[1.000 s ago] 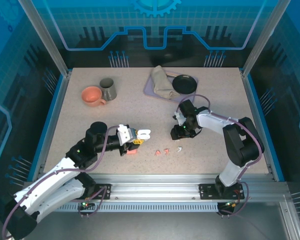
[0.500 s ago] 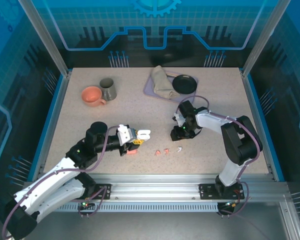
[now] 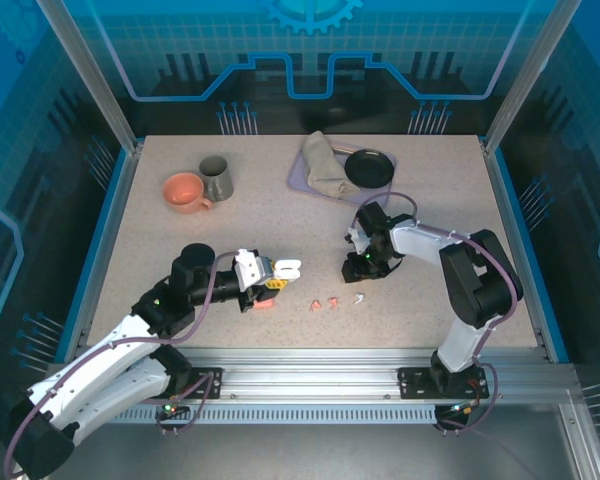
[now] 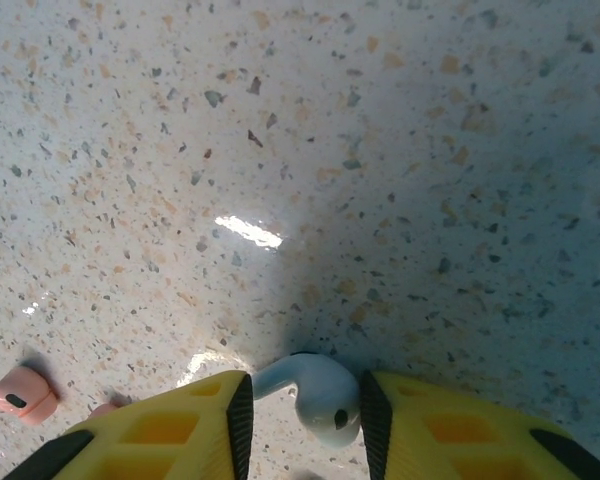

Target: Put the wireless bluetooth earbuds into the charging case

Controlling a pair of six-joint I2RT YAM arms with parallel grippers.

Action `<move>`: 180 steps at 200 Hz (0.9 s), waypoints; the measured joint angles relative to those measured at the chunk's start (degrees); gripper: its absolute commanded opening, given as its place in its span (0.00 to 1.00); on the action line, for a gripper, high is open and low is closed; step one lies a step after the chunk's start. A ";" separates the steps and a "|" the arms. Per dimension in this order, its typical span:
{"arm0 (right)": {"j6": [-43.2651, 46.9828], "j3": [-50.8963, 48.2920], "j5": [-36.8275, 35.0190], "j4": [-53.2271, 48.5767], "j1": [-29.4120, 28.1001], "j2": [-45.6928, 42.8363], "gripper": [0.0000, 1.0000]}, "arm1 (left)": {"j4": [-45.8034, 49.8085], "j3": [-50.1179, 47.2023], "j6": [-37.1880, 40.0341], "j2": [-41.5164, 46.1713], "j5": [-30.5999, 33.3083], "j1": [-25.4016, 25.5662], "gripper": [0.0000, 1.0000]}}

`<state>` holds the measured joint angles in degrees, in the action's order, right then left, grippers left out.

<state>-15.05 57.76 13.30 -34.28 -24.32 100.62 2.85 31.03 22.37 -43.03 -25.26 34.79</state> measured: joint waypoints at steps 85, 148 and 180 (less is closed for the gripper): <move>-0.42 0.02 -0.92 -0.02 0.00 0.15 0.31 | 0.39 0.00 0.00 0.00 -0.02 0.00 0.00; -0.46 1.05 -1.29 -1.01 -0.02 0.98 0.27 | 0.92 0.02 0.00 0.00 -0.02 0.00 0.00; -0.44 1.18 -1.22 -0.57 -0.07 1.03 0.25 | 0.94 0.02 0.00 0.00 -0.02 0.00 0.00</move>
<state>-15.49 58.94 12.08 -34.85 -24.38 101.65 3.79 31.05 22.37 -43.03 -25.28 34.79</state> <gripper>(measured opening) 0.256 0.231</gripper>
